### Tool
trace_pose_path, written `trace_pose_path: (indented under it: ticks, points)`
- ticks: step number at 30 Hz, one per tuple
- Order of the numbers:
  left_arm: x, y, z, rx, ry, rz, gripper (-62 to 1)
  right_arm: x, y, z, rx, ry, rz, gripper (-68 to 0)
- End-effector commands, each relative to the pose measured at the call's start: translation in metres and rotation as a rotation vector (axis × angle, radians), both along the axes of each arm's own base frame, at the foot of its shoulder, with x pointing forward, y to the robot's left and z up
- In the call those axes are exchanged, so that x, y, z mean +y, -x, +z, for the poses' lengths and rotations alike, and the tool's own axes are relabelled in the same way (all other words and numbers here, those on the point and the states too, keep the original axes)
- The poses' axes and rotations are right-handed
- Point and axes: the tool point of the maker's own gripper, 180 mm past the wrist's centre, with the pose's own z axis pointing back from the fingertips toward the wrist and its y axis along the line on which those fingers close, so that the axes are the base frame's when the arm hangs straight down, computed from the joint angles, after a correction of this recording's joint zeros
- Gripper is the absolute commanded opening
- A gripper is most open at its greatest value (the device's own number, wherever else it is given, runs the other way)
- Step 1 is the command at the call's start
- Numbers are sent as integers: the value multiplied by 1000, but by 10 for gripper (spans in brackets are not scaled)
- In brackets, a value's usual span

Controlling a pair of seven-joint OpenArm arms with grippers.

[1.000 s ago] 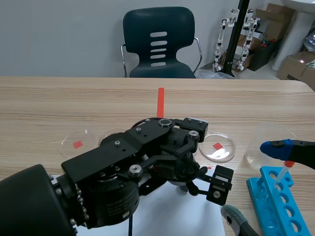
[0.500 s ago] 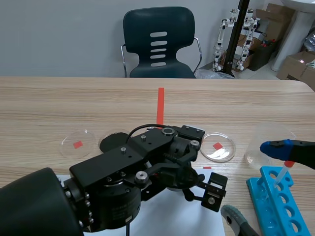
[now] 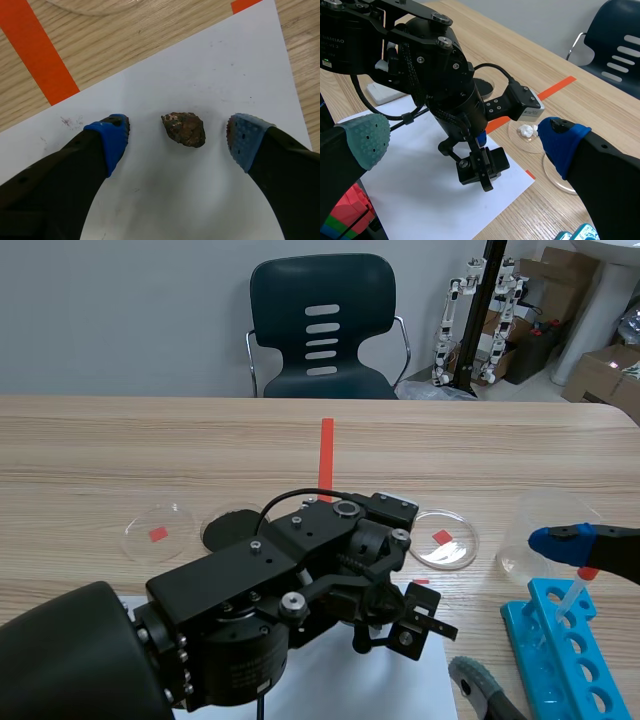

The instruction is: Pick up the right mineral with the left hand

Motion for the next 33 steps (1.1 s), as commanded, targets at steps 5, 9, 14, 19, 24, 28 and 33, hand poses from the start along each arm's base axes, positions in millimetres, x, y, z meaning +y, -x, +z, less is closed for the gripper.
trace_pose_path:
  ticks: [5, 9, 14, 19, 24, 28, 33]
  points:
    - [-11, -4, 10, -24, 16, -13, -272, -1, -3, 7, -21, -13, 1, -54]
    - [-11, -4, 10, -20, 14, -14, -284, -1, -3, 7, -21, -13, 1, -54]
    - [-9, -3, 9, -20, 1, -18, -284, -1, -3, 7, -21, -13, 1, -54]
    - [-9, -3, 9, -24, -3, -19, -284, -1, -3, 7, -21, -13, 1, -54]
    - [-12, -2, 10, -21, 3, -21, -284, -1, -3, 7, -21, -13, 1, -54]
    - [-15, 0, 11, -18, 6, -34, -284, -1, -3, 7, -21, -13, 1, -54]
    - [-18, 4, 10, -18, 2, -51, -317, -1, -3, 7, -21, -13, 1, -54]
